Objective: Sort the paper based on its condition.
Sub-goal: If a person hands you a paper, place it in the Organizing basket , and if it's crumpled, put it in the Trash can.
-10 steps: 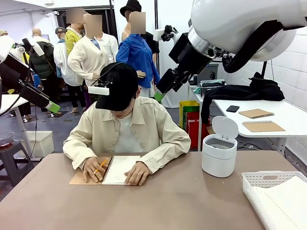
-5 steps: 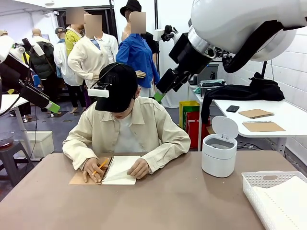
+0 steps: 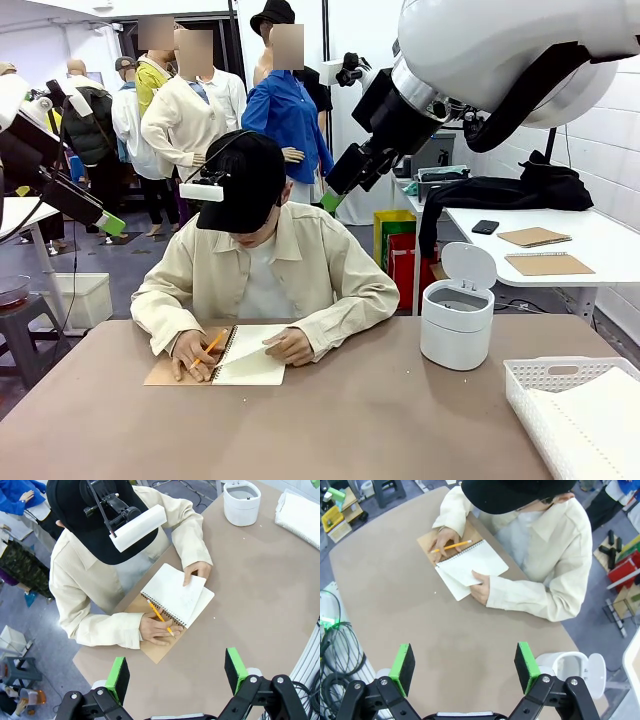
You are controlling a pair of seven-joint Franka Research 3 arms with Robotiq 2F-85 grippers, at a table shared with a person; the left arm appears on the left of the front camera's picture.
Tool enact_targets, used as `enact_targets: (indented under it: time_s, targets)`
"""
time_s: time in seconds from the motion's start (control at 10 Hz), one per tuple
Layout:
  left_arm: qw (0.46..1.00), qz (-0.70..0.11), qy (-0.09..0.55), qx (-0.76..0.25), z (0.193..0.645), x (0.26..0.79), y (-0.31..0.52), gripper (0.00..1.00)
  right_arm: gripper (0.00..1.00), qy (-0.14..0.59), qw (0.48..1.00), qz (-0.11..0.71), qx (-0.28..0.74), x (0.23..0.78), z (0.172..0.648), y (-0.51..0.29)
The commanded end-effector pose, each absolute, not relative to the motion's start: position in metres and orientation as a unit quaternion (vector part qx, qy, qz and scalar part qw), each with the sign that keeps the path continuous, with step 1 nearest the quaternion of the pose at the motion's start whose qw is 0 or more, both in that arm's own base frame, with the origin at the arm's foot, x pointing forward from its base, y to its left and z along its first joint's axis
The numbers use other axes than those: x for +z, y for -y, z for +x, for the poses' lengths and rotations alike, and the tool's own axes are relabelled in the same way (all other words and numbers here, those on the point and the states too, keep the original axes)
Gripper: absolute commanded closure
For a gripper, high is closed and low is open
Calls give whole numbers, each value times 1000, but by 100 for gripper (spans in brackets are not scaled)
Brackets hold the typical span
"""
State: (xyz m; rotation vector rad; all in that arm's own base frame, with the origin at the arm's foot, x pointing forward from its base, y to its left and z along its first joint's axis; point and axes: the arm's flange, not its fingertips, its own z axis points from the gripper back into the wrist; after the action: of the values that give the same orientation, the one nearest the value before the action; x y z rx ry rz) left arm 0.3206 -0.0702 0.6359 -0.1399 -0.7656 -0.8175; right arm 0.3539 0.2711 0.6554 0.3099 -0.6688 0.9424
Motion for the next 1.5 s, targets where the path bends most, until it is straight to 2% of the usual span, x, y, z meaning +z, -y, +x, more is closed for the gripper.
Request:
enact_targets:
  time_s: [0.0,1.4]
  targets:
    - [844,-64,363,-389,321,636,69,0,0,314,826,146,444,655,354,-271]
    - [844,-64,363,-389,321,636,69,0,0,314,826,146,444,655,354,-271]
